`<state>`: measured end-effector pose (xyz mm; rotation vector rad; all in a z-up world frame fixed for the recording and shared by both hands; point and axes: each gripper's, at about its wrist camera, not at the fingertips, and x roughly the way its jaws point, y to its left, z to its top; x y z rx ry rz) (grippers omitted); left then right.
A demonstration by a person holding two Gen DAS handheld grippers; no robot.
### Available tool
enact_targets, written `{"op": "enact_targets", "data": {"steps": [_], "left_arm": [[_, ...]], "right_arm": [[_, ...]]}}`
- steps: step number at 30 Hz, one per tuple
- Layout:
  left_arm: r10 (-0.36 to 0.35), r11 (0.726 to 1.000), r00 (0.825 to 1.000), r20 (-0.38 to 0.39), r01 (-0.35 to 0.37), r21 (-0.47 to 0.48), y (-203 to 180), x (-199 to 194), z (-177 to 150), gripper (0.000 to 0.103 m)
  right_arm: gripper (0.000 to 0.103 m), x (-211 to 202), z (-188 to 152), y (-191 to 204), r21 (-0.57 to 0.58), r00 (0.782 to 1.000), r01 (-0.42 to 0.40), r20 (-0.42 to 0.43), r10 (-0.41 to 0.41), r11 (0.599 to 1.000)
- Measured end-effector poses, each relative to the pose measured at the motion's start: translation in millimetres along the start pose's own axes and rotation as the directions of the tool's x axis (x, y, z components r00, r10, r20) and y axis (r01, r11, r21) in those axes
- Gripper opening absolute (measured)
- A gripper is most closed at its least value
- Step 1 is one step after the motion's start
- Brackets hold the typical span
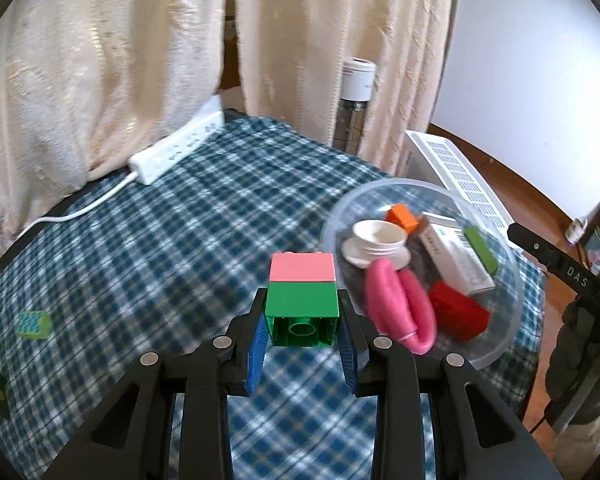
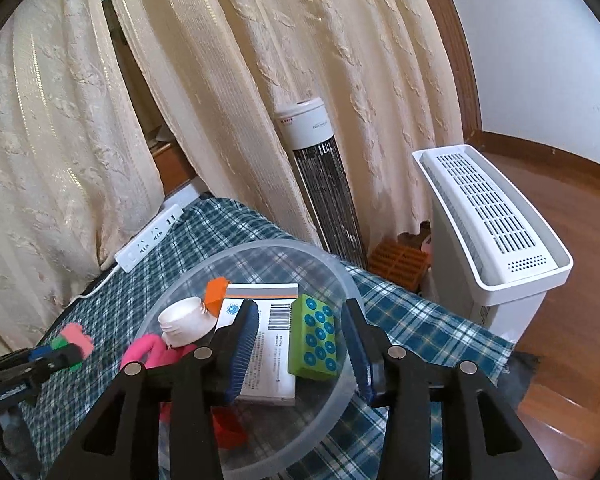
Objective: Organize objects
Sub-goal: 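Carry both held blocks to the clear bowl and release the dotted block with the right gripper, then lower the pink-and-green block into the clear bowl and open the left gripper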
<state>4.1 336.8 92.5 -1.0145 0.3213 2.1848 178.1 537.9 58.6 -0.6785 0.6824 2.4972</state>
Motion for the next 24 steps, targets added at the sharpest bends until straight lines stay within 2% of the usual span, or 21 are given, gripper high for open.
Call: {"op": "enact_targets", "data": {"steps": [14, 24], "left_arm": [[-0.072, 0.992, 0.997, -0.042, 0.076, 0.100, -61, 31, 18, 0.032], [-0.093, 0.986, 0.993, -0.072, 0.102, 0.132, -86, 48, 23, 0.032]], "right_arm": [[0.049, -7, 3, -24, 0.049, 1.000, -0.021, 0.020, 0.020, 0.999], [0.049, -4, 3, -35, 0.068, 0.999, -0.039, 0.014, 0.038, 0.997]]}}
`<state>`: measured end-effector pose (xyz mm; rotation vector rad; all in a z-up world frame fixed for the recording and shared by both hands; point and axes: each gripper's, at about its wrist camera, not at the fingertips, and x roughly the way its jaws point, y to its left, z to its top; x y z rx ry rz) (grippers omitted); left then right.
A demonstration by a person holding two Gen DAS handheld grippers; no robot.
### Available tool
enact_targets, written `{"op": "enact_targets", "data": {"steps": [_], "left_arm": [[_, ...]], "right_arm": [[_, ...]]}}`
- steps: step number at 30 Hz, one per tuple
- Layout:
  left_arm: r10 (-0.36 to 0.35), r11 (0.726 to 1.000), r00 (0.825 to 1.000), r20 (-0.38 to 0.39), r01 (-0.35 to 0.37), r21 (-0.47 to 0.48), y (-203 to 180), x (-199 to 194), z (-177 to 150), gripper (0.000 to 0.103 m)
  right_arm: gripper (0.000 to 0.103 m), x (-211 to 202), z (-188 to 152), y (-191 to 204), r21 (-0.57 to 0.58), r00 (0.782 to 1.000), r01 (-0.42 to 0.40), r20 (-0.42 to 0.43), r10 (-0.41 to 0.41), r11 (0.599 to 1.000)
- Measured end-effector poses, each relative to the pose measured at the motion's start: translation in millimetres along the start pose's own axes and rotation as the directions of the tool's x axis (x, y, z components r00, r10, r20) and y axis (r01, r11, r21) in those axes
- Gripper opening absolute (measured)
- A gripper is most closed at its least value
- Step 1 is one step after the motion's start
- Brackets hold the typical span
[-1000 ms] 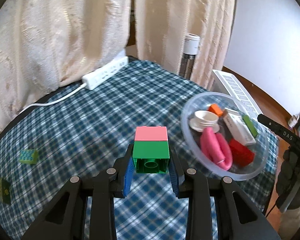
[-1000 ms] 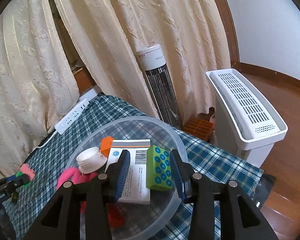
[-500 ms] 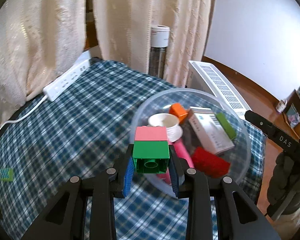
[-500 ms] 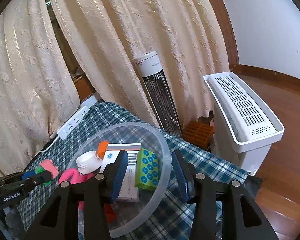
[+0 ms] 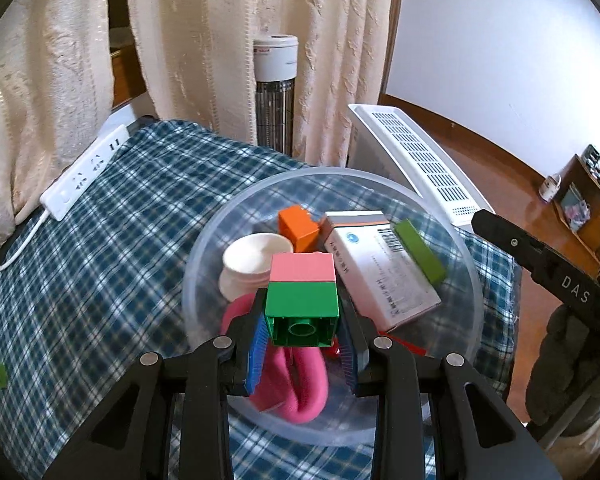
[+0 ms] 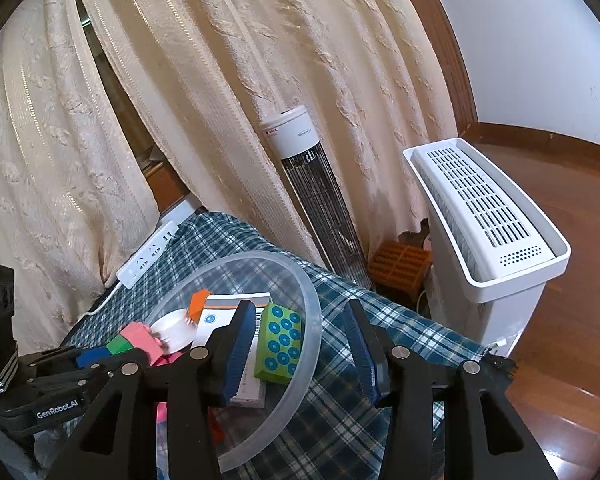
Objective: Organize objects
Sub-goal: 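Lower the pink-and-green block into the clear bowl and open the left gripper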
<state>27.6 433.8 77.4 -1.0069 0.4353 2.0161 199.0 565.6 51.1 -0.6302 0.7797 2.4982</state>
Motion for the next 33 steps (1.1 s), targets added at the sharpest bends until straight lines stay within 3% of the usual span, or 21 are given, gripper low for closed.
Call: {"op": "enact_targets", "data": {"steps": [11, 15, 27, 33], "left_arm": [[-0.003, 1.000, 1.000, -0.030, 0.003, -0.002, -9, 19, 8, 0.034], [-0.013, 1.000, 0.999, -0.031, 0.012, -0.024, -6, 18, 9, 0.047], [-0.004, 0.999, 1.000, -0.006, 0.004, -0.051, 5, 5, 8, 0.048], [0.007, 0.996, 1.000, 0.005, -0.007, -0.084, 16, -4, 3, 0.060]], "right_arm": [[0.049, 2, 2, -10, 0.017, 1.000, -0.003, 0.000, 0.003, 1.000], [0.049, 3, 2, -11, 0.018, 1.000, -0.001, -0.003, 0.001, 1.000], [0.049, 0, 2, 0, -0.002, 1.000, -0.010, -0.004, 0.010, 1.000], [0.049, -1, -2, 12, -0.020, 1.000, -0.018, -0.011, 0.018, 1.000]]}}
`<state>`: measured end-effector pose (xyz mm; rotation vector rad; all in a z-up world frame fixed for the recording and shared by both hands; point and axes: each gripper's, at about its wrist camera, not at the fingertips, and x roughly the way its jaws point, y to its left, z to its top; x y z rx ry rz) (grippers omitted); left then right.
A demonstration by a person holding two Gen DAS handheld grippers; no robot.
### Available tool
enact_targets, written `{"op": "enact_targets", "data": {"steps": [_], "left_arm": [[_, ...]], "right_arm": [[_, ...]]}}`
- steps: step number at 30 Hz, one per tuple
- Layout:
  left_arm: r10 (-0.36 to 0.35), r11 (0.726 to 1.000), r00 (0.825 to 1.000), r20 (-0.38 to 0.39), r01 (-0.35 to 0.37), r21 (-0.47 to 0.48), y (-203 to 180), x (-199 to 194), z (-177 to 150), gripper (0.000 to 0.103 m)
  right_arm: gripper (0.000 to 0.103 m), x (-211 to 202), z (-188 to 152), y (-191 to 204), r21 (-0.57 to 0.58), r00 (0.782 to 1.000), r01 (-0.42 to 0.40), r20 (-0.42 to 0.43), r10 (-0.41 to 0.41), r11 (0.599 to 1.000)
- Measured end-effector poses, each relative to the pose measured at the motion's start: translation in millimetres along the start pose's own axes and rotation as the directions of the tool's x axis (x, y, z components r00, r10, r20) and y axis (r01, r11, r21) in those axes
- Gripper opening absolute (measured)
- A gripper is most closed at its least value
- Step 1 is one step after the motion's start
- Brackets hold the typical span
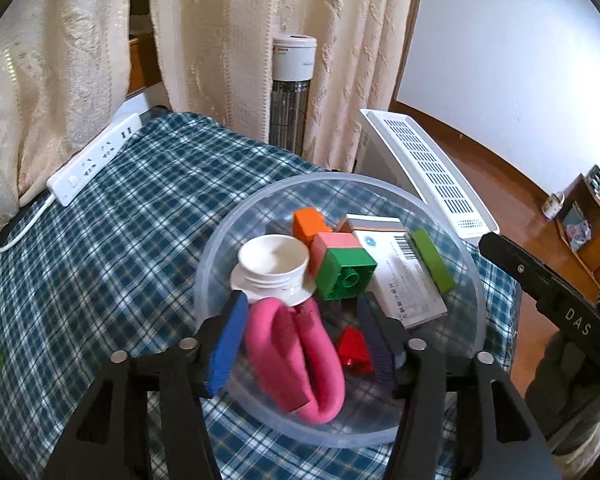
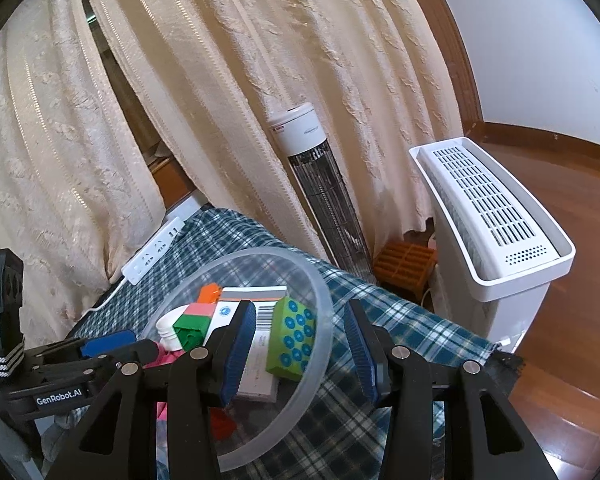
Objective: Organize objects
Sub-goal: 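Lower the pink-and-green block into the clear bowl and open the left gripper, then move both open grippers from the bowl back to the remaining card box and dotted block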
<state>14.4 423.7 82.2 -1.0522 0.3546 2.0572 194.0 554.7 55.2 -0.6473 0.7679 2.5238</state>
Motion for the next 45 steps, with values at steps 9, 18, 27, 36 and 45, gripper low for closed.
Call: {"op": "enact_targets", "data": {"steps": [9, 18, 27, 36, 45], "left_arm": [[0.038, 0.997, 0.999, 0.015, -0.036, -0.072, 28, -16, -10, 0.066], [0.109, 0.985, 0.993, 0.035, -0.103, -0.136, 65, -35, -27, 0.069], [0.189, 0.964, 0.981, 0.042, -0.177, -0.198, 105, -57, -49, 0.069], [0.277, 0.932, 0.960, 0.043, -0.257, -0.254, 144, -78, -71, 0.069], [0.363, 0.893, 0.931, 0.031, -0.338, -0.296, 176, -94, -92, 0.069]], "right_arm": [[0.062, -3, -4, 23, -0.022, 1.000, -0.023, 0.007, 0.023, 0.999], [0.069, -1, -11, 57, -0.066, 0.998, -0.061, -0.003, 0.060, 0.996], [0.069, 5, -19, 97, -0.123, 0.994, -0.111, -0.024, 0.109, 0.986], [0.070, 11, -30, 141, -0.186, 0.985, -0.171, -0.058, 0.163, 0.968], [0.071, 17, -45, 177, -0.241, 0.974, -0.222, -0.100, 0.204, 0.945]]}}
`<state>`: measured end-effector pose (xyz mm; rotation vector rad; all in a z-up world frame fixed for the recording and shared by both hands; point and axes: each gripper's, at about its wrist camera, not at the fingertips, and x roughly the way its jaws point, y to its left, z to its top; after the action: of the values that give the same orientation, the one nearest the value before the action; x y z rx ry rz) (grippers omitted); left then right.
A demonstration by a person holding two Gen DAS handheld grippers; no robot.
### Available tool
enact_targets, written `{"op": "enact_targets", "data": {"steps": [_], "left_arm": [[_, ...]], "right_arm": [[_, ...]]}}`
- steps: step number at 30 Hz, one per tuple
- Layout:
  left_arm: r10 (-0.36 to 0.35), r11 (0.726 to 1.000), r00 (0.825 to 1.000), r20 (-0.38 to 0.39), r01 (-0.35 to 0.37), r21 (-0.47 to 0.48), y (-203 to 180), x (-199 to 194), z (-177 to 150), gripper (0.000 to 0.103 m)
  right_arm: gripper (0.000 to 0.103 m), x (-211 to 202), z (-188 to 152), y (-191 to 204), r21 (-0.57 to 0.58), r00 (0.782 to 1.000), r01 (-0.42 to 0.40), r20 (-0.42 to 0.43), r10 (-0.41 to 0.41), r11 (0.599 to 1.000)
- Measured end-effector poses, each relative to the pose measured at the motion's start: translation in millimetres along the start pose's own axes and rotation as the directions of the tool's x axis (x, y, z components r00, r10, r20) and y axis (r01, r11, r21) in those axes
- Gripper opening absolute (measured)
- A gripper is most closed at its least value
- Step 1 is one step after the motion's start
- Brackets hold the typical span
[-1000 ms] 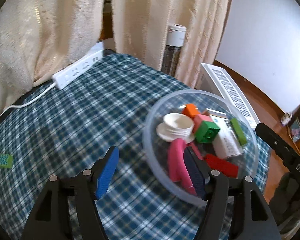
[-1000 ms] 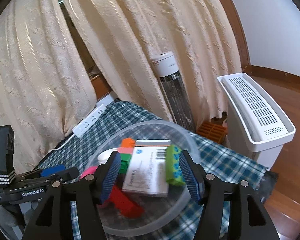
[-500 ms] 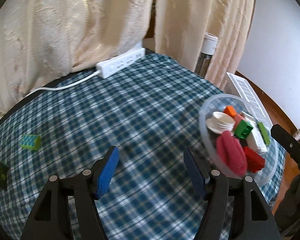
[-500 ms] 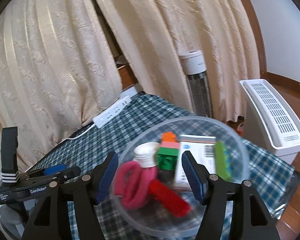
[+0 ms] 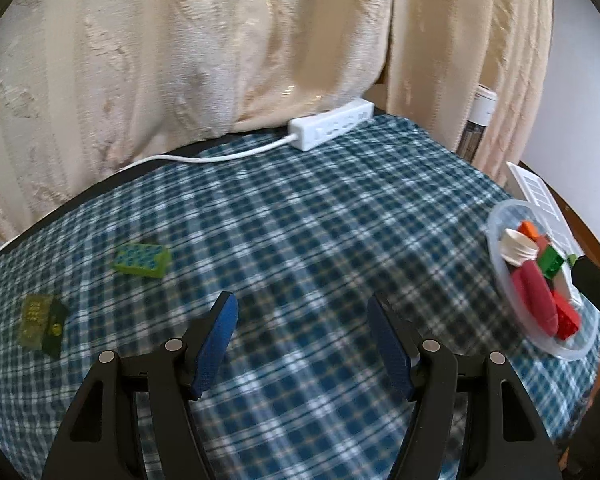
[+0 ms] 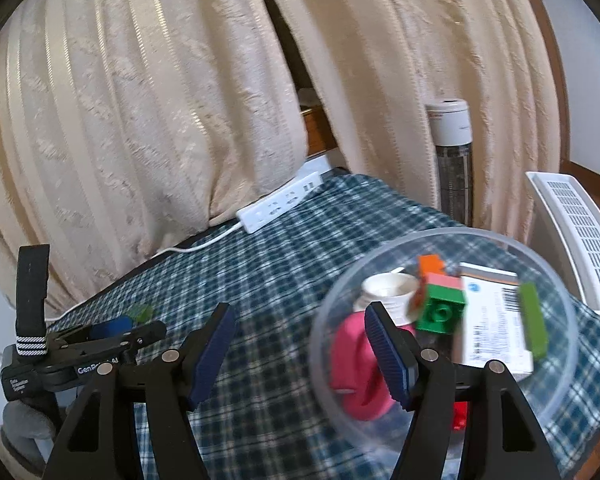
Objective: Organize objects
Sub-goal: 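Move both open grippers from the bowl back to the remaining card box and dotted block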
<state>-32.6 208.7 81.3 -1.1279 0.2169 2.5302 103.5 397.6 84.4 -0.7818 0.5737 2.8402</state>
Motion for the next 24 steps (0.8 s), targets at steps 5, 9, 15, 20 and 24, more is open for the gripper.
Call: {"op": "enact_targets", "data": {"steps": [5, 9, 15, 20, 24], "left_arm": [[0.020, 1.000, 1.000, 0.004, -0.020, -0.020, 19, -4, -4, 0.069], [0.033, 0.999, 0.999, 0.005, -0.033, -0.033, 31, -6, -6, 0.069], [0.061, 0.997, 0.998, 0.010, -0.061, -0.056, 49, -10, -10, 0.069], [0.081, 0.994, 0.997, 0.014, -0.079, -0.073, 64, -14, -13, 0.069], [0.093, 0.992, 0.996, 0.015, -0.092, -0.091, 75, -17, -17, 0.069]], "right_arm": [[0.071, 9, -4, 18, -0.031, 0.999, -0.023, -0.025, 0.022, 0.999], [0.071, 18, -8, 32, -0.056, 0.998, -0.042, -0.048, 0.039, 0.998], [0.072, 33, -13, 54, -0.091, 0.995, -0.067, -0.085, 0.060, 0.994], [0.072, 42, -16, 68, -0.117, 0.992, -0.086, -0.105, 0.073, 0.989], [0.072, 49, -19, 79, -0.136, 0.989, -0.099, -0.123, 0.083, 0.986]]}}
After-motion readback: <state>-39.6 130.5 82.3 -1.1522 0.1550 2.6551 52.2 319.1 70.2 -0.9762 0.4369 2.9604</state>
